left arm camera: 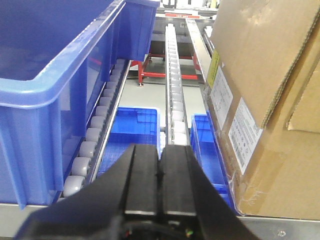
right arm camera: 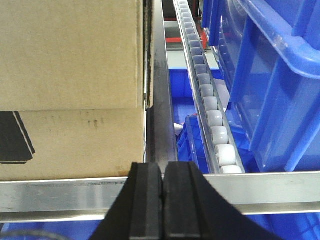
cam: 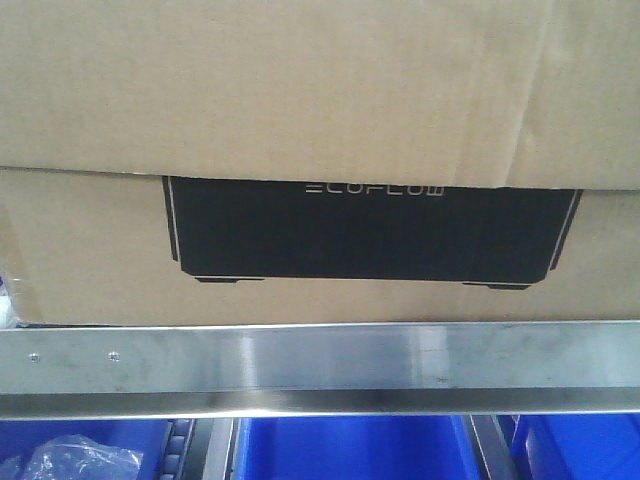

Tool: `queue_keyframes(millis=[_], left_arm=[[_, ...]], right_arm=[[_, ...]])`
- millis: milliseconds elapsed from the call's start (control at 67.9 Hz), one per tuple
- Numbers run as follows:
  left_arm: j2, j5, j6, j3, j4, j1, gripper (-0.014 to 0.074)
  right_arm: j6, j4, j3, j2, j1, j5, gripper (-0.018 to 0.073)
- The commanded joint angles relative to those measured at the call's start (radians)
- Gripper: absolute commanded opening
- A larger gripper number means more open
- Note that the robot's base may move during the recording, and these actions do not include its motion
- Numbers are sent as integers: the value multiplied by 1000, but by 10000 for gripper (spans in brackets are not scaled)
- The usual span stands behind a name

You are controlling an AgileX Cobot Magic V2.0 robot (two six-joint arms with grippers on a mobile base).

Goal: Grab box from left shelf to table start

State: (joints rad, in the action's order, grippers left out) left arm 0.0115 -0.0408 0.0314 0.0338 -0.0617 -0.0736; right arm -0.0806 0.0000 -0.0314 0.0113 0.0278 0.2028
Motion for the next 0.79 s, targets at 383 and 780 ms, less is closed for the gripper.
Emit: queue_keyframes(millis=[383,780], left_arm=[[17,108,-8,-6,-6,-5,-92],[16,212,-14,-10,-47,-5,-92]], right_arm=[[1,-11,-3,9,4,-87,58],[1,-11,-3,9,4,-87,58]])
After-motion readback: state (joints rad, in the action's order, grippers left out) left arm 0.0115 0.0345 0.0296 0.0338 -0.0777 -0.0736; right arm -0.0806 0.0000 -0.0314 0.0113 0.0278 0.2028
